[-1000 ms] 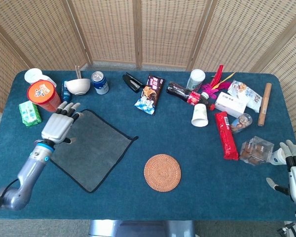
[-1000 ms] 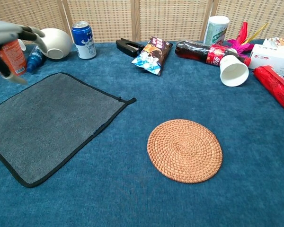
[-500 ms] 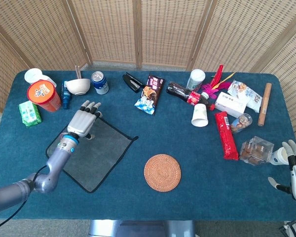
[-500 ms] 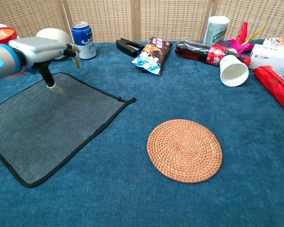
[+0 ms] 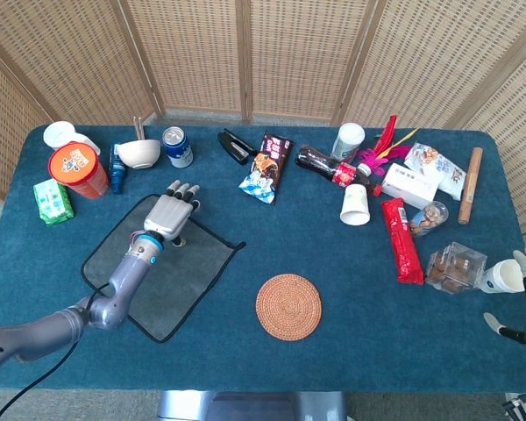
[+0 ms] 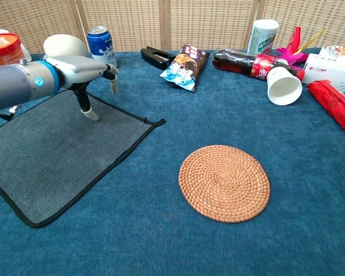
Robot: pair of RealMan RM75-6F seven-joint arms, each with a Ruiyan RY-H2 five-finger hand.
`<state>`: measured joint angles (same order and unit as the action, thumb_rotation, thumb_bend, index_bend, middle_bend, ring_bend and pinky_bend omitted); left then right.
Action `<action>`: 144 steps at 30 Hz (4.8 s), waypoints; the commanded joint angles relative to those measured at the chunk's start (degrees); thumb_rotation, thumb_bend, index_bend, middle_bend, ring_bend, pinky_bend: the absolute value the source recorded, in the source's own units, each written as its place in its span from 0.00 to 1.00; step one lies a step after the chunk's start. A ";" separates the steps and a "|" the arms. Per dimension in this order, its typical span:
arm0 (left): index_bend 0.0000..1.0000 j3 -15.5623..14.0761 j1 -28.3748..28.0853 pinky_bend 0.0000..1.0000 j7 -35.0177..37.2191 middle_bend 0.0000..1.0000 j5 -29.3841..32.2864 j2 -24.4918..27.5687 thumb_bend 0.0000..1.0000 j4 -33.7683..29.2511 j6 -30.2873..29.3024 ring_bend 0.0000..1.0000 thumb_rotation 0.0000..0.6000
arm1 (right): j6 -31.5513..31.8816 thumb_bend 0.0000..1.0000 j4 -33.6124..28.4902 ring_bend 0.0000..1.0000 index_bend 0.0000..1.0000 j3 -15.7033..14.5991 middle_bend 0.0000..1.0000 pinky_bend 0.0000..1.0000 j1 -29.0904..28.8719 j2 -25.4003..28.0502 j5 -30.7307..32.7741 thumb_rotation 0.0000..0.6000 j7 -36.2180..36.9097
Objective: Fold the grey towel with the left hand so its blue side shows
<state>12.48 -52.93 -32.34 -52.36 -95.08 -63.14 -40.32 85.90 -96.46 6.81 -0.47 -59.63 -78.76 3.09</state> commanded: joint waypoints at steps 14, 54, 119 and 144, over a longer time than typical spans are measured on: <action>0.32 -2.00 -3.94 0.00 -5.52 0.00 7.72 -0.06 0.02 -0.74 0.88 0.00 1.00 | 0.07 0.00 0.13 0.00 0.00 0.12 0.00 0.00 0.15 0.22 0.23 1.00 0.44; 0.40 -7.43 -8.40 0.00 -11.33 0.00 19.23 1.90 0.02 -3.40 -1.47 0.00 1.00 | 0.22 0.00 -0.31 0.00 0.00 -0.12 0.00 0.00 0.23 0.40 -0.48 1.00 0.74; 0.54 -8.03 -8.36 0.00 -11.91 0.00 17.14 1.07 0.48 -4.25 -6.23 0.00 1.00 | -0.78 0.00 -0.62 0.00 0.00 -0.44 0.00 0.00 -0.09 0.52 -0.05 1.00 -0.07; 0.51 -12.39 -6.45 0.00 -23.07 0.00 26.89 13.33 0.47 -29.58 -17.86 0.00 1.00 | -0.20 0.00 -1.33 0.00 0.00 -0.94 0.00 0.00 0.13 0.72 -1.25 1.00 -0.30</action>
<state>0.48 -59.49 -54.83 -26.08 -82.33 -91.93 -57.59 85.70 -97.78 5.87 -0.34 -58.91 -80.01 2.79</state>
